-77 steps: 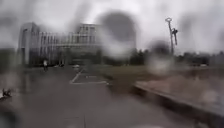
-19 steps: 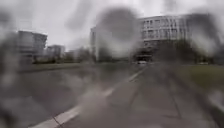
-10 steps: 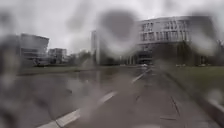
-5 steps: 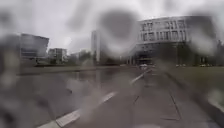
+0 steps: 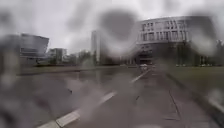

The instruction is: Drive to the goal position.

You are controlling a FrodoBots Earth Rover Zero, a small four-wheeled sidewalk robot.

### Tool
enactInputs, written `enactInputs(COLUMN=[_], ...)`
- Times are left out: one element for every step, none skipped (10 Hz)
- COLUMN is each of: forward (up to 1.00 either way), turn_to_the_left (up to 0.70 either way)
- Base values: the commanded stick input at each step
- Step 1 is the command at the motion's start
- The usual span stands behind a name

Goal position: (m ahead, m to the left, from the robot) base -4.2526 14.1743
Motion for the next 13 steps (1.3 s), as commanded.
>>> enactInputs(forward=[0.0,0.0,0.02,0.65,1.0,1.0,1.0,1.0,1.0,1.0,1.0,1.0,1.0], turn_to_the_left=[0.0,0.0,0.0,0.0,0.0,0.0,0.0,0.0,0.0,0.0,0.0,0.0,0.0])
